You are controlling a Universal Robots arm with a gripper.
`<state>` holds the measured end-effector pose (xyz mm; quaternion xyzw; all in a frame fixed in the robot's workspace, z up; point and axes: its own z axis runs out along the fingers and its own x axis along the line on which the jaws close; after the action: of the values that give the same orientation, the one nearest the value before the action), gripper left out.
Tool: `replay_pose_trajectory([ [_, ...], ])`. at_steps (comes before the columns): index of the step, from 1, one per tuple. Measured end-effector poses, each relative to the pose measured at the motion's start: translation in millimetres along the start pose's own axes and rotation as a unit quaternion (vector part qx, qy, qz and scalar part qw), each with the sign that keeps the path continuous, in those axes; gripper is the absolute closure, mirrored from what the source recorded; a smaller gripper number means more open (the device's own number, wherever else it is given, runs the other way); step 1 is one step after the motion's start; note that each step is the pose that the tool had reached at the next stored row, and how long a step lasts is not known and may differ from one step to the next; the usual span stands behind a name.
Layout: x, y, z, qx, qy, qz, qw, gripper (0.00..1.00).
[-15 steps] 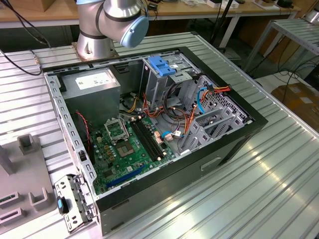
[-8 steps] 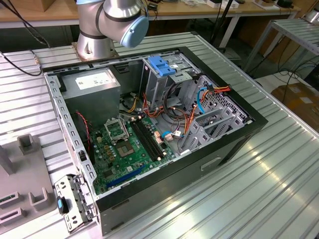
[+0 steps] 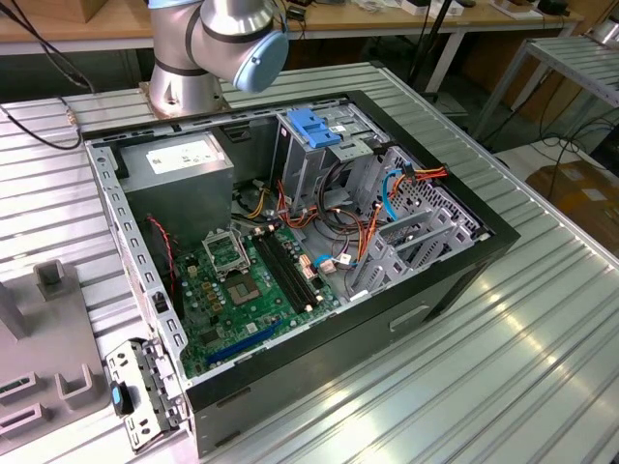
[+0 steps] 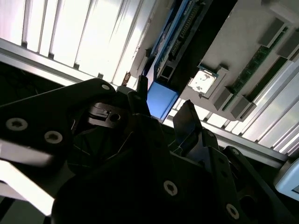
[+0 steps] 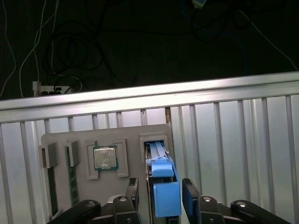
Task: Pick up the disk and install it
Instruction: 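Pick up the disk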
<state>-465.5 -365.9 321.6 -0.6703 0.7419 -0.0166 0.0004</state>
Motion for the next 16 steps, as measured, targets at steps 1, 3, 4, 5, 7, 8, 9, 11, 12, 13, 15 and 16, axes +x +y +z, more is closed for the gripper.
replay_pose_trajectory([
  [1,-0.2,0.1,0.7,-0.0001,0.0,0.0,1.0,0.5],
  [3,-0.8,0.2,2.3,0.0,-0.0001,0.0,1.0,0.5],
  [4,-1.4,0.2,3.5,0.0,-0.0001,0.0,1.0,0.5],
  [5,-2.2,0.4,4.9,-0.0001,-0.0001,0.0,1.0,0.5],
  [7,-3.0,0.5,7.7,0.0001,-0.0003,0.0,1.0,0.5],
  [8,-3.1,0.5,8.9,0.0,-0.0003,0.0,1.0,0.5],
  [9,-3.3,0.6,10.7,0.0,-0.0003,0.0,1.0,0.5],
  [11,-3.4,0.8,13.4,0.0,-0.0002,0.0,1.0,0.5],
  [12,-3.5,0.9,14.7,0.0,-0.0002,0.0,1.0,0.5],
  [13,-3.7,0.9,16.0,0.0,-0.0002,0.0,1.0,0.5],
  [15,-4.2,1.1,18.4,0.0,-0.0002,0.0,1.0,0.5],
  [16,-4.4,1.1,20.6,0.0,-0.0003,0.0,1.0,0.5],
])
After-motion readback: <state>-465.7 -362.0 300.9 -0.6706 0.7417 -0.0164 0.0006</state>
